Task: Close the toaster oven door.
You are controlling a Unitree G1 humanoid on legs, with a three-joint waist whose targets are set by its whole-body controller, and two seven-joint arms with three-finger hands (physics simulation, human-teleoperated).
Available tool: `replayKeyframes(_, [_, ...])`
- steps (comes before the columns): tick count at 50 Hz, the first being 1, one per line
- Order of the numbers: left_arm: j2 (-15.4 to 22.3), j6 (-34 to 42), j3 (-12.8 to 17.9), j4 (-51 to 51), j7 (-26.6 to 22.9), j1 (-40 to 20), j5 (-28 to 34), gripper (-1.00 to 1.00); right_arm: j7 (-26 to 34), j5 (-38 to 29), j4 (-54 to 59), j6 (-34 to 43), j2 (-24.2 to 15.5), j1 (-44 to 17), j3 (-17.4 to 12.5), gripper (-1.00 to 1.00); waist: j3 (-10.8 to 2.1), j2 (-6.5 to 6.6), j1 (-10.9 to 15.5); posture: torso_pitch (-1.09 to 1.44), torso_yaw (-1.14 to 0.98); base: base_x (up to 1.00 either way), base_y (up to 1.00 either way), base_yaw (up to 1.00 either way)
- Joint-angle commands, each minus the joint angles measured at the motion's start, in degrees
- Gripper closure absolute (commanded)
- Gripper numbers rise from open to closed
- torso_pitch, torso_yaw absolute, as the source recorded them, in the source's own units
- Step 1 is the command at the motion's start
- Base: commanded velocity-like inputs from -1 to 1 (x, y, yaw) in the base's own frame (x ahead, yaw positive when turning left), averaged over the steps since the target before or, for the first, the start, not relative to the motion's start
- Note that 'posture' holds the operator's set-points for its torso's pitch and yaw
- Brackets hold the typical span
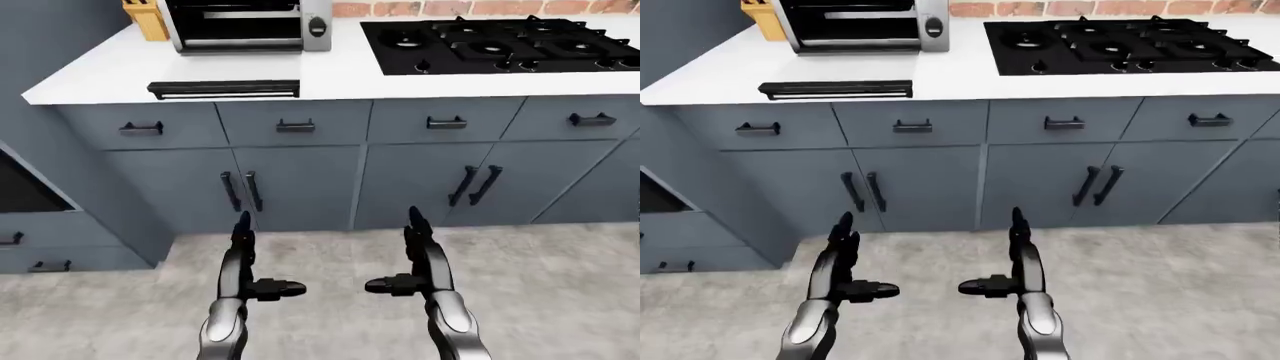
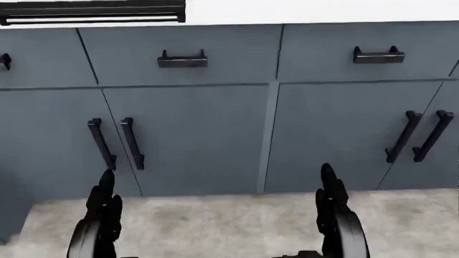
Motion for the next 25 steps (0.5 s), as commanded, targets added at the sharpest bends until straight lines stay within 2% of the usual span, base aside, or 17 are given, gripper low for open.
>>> replayKeyframes(1, [0.90, -9.39, 0.89, -2.57, 1.20, -2.45, 1.69, -1.00, 0.66, 0.49, -5.43, -2.94, -0.35, -1.64, 0.01, -1.00, -0.05, -0.45, -0.12, 0.00, 0.00, 0.00, 0.00, 0.00])
replayKeyframes(3, [1.03, -10.48, 0.92, -2.98, 0.97, -2.28, 2.15, -1.00, 0.78, 0.23, -5.25, -3.30, -0.46, -1.83, -0.10, -1.00, -3.53, -0.16, 0.48, 0.00, 0.00, 0.00, 0.00, 0.00])
replayKeyframes(4, [1.06, -12.63, 1.36, -2.28, 1.61, -2.60, 2.49, -1.00, 0.91, 0.15, -5.45, -3.18, -0.50, -1.78, -0.10, -1.00, -3.00, -0.14, 0.49, 0.00, 0.00, 0.00, 0.00, 0.00])
replayKeyframes(5, [1.43, -13.15, 1.54, -1.83, 1.69, -2.83, 3.15, -1.00, 1.01, 0.10, -5.64, -3.11, -0.56, -1.86, -0.18, -1.00, -0.96, -0.38, 0.36, 0.00, 0.00, 0.00, 0.00, 0.00])
replayKeyframes(7, [1.77, -11.16, 1.92, -2.76, 0.66, -3.05, 2.58, -1.00, 1.20, -0.01, -5.59, -3.14, -0.67, -2.14, -0.35, -1.00, -3.97, -0.45, 0.38, 0.00, 0.00, 0.00, 0.00, 0.00])
replayKeyframes(8, [1.66, -9.40, 2.23, -3.68, 0.30, -3.23, 1.69, -1.00, 1.25, -0.05, -5.57, -3.14, -0.65, -2.23, -0.36, -1.00, -4.29, -0.42, 0.42, 0.00, 0.00, 0.00, 0.00, 0.00])
replayKeyframes(11, [1.53, -9.96, 4.70, -4.48, 3.05, -5.26, -1.25, -1.00, 1.47, -0.39, -5.62, -3.25, -0.85, -2.59, -0.49, -1.00, -4.34, -0.32, 0.47, 0.00, 0.00, 0.00, 0.00, 0.00])
replayKeyframes(13, [2.79, -10.59, 4.57, -4.03, 1.97, -5.43, -0.79, -1.00, 1.61, -0.45, -5.67, -3.11, -0.97, -2.90, -0.70, -1.00, -4.61, -0.20, 0.48, 0.00, 0.00, 0.00, 0.00, 0.00])
replayKeyframes(17, [4.87, -13.10, 6.16, -0.74, 1.26, -7.15, 1.18, -1.00, 2.06, 0.14, -6.76, -1.45, -1.52, -4.34, -1.60, -1.00, -4.84, 0.00, 0.43, 0.00, 0.00, 0.00, 0.00, 0.00])
replayKeyframes(25, [6.93, -9.77, 9.34, -1.61, -0.33, -9.27, -1.94, -1.00, 2.56, 1.63, -8.33, 1.17, -2.54, -7.07, -3.21, -1.00, -5.34, 0.22, 0.36, 0.00, 0.00, 0.00, 0.00, 0.00])
